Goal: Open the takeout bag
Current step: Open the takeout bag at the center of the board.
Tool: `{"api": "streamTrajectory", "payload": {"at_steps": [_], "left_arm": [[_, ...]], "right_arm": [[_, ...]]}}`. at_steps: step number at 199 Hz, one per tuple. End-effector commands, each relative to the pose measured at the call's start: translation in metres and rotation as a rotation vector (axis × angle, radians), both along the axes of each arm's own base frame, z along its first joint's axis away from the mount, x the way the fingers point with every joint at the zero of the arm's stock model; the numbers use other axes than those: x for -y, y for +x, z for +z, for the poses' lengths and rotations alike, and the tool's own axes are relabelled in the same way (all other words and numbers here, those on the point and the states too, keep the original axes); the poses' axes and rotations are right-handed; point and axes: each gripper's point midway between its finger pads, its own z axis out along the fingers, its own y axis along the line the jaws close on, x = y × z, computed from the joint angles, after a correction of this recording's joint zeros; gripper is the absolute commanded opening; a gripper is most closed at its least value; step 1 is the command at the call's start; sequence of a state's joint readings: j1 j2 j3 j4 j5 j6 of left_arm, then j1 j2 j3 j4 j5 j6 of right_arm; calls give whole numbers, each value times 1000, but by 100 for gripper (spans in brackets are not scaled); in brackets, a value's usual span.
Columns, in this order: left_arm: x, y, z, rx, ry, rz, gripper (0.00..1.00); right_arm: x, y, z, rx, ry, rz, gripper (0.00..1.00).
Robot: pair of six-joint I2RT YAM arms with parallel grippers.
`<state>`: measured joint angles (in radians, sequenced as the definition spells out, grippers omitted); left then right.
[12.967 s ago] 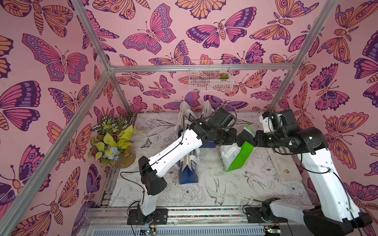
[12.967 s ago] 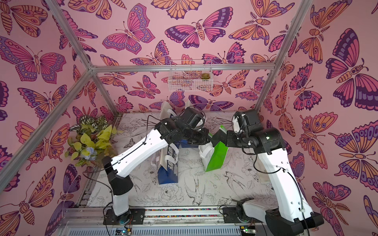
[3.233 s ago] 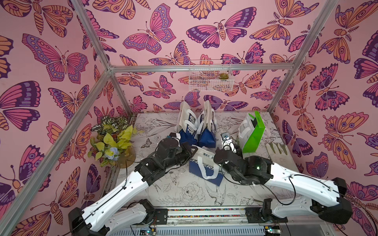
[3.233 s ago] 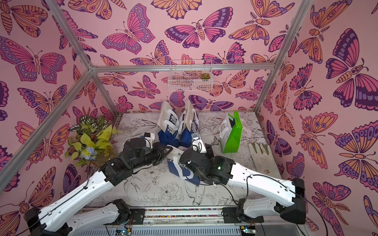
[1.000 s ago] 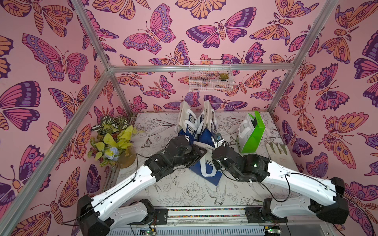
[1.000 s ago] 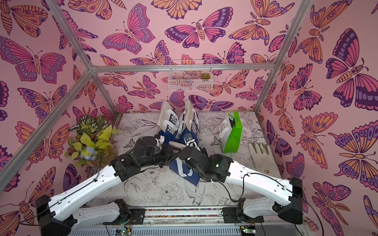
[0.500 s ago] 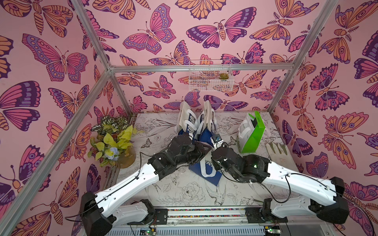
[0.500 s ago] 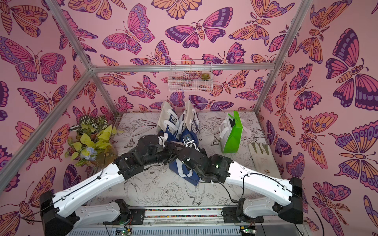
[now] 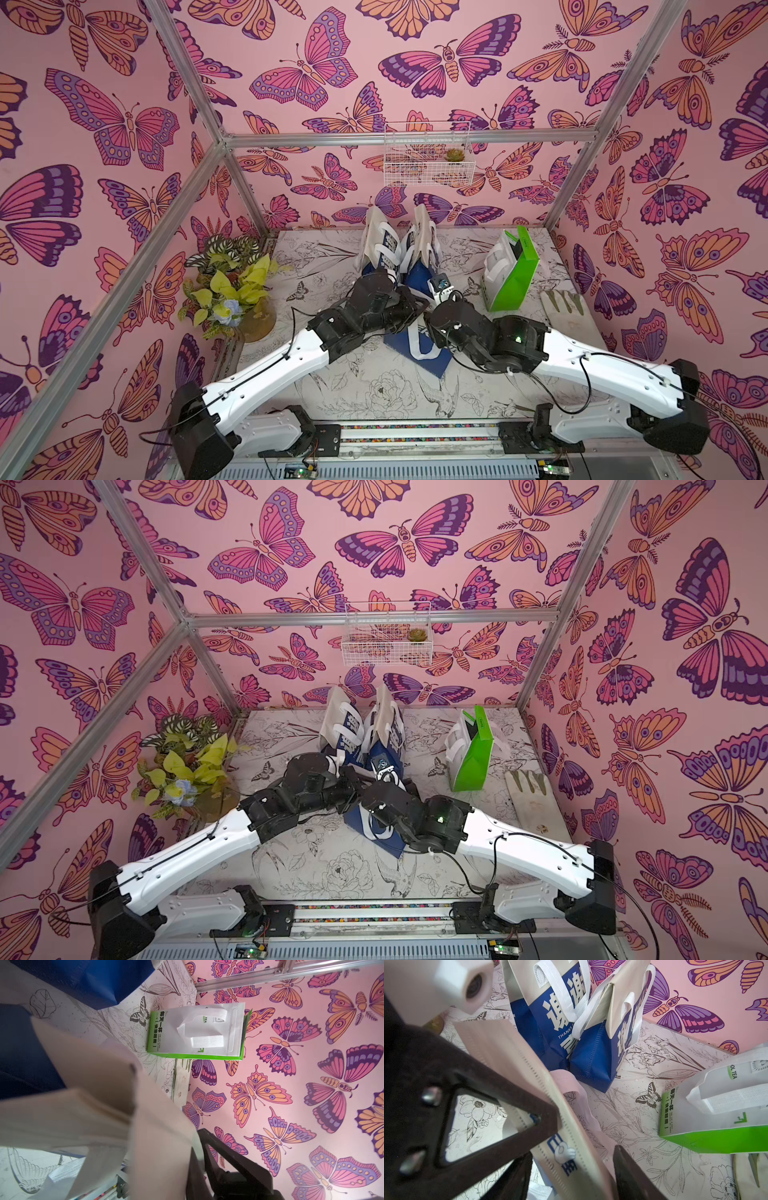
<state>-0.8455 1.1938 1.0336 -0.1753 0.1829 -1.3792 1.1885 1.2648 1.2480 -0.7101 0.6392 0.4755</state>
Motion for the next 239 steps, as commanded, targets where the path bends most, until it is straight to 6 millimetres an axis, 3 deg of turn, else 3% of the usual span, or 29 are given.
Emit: {"api": "streamTrajectory", "payload": {"at_steps": [1,62,102,165,180,198,239], "left_arm": [[0,0,6,29,-9,1,0],[5,-4,22,39,-47,-30,0],[-11,-10,23,45,-25,0,0],[-32,-18,24,45,-19,26,0],[-34,-19,22,41,-19,29,0],[-35,-19,22,40,-17,32,0],[-28,-17,14,5,-18,22,0]], "right_arm": [[9,-6,-3,38,-68,-38,69],[29,12,9,175,-172,-245,78],[61,18,28,221,-198,-363,71],[132,21,4,122,-167,-466,50],[132,20,1,104,-136,-441,50],[118,17,-4,69,-86,-360,51],[92,6,-18,-12,34,-212,64]]}}
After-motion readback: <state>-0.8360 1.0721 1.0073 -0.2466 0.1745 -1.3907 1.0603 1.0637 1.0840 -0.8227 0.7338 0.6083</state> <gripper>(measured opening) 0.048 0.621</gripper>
